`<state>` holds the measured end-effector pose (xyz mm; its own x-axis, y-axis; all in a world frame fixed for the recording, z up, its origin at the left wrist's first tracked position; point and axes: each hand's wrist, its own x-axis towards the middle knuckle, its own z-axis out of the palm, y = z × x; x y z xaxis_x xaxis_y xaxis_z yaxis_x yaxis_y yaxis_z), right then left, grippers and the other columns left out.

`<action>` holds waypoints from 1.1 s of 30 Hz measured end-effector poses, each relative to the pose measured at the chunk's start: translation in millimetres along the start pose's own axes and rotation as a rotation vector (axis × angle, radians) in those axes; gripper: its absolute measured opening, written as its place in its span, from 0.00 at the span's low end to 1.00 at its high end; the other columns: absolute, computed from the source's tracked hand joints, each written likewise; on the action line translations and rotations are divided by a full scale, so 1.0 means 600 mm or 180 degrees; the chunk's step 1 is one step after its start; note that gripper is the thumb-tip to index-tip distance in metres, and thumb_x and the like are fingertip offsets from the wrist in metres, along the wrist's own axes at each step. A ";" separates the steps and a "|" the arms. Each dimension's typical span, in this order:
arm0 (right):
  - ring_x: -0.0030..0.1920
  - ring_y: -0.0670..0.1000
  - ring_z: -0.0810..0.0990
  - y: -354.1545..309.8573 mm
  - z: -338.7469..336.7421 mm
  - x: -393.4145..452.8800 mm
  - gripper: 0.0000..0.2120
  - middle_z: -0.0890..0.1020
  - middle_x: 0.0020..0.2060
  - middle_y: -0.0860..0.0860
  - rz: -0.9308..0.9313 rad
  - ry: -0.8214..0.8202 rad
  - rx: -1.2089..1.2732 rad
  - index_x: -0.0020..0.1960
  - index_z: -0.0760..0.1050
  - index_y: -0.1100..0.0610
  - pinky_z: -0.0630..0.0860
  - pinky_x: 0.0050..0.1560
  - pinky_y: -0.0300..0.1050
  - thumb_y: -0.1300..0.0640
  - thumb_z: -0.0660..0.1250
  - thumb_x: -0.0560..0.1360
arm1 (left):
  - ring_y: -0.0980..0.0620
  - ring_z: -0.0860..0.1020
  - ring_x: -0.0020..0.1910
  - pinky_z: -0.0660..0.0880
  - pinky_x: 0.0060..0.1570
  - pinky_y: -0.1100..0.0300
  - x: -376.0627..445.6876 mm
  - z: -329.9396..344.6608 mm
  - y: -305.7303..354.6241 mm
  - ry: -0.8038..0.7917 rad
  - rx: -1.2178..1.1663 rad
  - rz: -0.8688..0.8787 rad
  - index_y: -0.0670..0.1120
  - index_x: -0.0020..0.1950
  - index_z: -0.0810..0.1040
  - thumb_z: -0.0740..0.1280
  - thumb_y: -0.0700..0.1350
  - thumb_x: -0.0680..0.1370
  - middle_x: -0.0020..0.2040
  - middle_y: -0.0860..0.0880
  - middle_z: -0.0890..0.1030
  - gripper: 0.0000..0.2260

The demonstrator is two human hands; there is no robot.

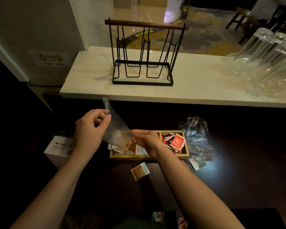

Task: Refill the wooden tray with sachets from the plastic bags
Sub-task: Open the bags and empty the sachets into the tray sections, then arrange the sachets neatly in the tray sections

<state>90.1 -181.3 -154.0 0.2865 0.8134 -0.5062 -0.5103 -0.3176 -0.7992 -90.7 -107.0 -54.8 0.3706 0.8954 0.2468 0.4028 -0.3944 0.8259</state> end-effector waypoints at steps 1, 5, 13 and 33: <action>0.42 0.49 0.81 0.001 -0.001 -0.002 0.09 0.82 0.43 0.55 -0.0008 0.0022 -0.0073 0.54 0.77 0.66 0.80 0.44 0.38 0.70 0.63 0.75 | 0.45 0.82 0.42 0.80 0.40 0.40 0.000 -0.001 -0.006 -0.0024 -0.0035 -0.0085 0.49 0.34 0.73 0.65 0.48 0.76 0.52 0.49 0.82 0.11; 0.44 0.51 0.81 0.001 -0.007 -0.007 0.07 0.82 0.44 0.55 -0.0019 0.0078 -0.0173 0.51 0.78 0.63 0.80 0.46 0.40 0.68 0.64 0.75 | 0.48 0.83 0.43 0.80 0.43 0.40 0.001 -0.006 -0.015 0.0007 -0.0131 -0.0378 0.46 0.35 0.74 0.66 0.46 0.77 0.49 0.51 0.82 0.11; 0.35 0.44 0.81 -0.024 -0.033 -0.022 0.11 0.82 0.40 0.53 -0.0136 0.0140 0.0277 0.57 0.77 0.65 0.75 0.33 0.32 0.66 0.65 0.75 | 0.49 0.81 0.35 0.79 0.36 0.53 -0.003 -0.009 -0.022 0.0055 -0.0484 -0.0663 0.48 0.33 0.63 0.66 0.41 0.78 0.36 0.45 0.78 0.16; 0.27 0.45 0.79 -0.054 -0.217 -0.090 0.06 0.79 0.34 0.52 -0.0535 0.1319 0.0773 0.46 0.76 0.60 0.77 0.29 0.38 0.69 0.63 0.76 | 0.49 0.79 0.37 0.80 0.36 0.53 -0.018 0.104 -0.075 -0.0256 -0.0391 -0.0969 0.48 0.42 0.74 0.65 0.33 0.76 0.40 0.47 0.78 0.09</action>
<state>196.4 -278.5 -143.1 0.6533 0.5663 -0.5025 -0.5893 -0.0364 -0.8071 -60.6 -111.7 -126.2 0.3155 0.9472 -0.0573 0.4031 -0.0792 0.9117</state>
